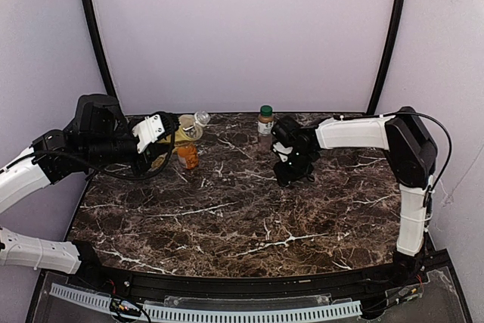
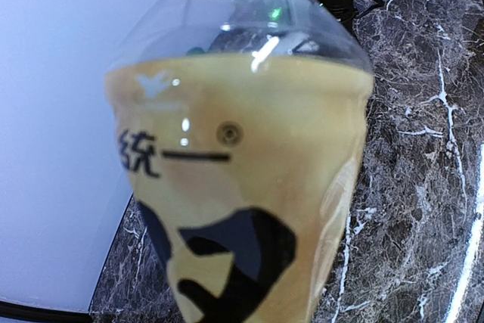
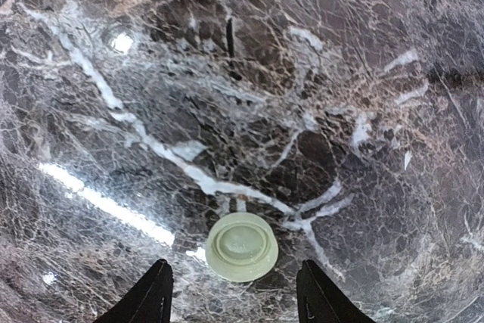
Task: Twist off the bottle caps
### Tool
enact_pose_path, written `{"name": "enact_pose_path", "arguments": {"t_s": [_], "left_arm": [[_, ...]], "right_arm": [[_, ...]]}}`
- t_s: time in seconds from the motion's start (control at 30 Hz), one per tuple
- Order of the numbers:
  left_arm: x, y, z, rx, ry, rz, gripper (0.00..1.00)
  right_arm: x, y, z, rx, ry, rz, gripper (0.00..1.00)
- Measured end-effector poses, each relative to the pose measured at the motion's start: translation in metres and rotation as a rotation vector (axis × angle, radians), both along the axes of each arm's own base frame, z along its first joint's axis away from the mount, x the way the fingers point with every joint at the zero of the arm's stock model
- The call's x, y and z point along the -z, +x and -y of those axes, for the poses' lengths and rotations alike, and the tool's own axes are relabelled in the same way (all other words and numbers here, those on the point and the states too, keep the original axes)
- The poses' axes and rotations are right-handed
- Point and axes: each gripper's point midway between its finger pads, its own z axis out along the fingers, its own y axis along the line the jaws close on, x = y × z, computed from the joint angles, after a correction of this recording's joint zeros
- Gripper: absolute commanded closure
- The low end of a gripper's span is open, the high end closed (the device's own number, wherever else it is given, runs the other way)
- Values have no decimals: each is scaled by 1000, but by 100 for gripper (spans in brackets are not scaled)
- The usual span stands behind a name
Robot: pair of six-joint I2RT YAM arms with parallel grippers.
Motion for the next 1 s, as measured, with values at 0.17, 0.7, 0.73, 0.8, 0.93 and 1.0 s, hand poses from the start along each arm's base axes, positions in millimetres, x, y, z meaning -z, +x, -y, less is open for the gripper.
{"name": "enact_pose_path", "arguments": {"t_s": [0.17,0.7,0.73,0.8,0.93,1.0], "left_arm": [[0,0,0,2,3,3,88],[0,0,0,7,9,9,88],[0,0,0,7,9,9,88],[0,0,0,7,9,9,88],[0,0,0,7,10,9,88],[0,0,0,7,10,9,87]], "right_arm": [[2,7,-10,-20,22,0,57],[15,12,-3,12,0,-12,76],[15,13,-3,12,-1,-11,77],[14,14,-3,18,-1,-5,79],[14,13,11,46,-5,-1,80],[15,10,32,94,-15,-6,80]]}}
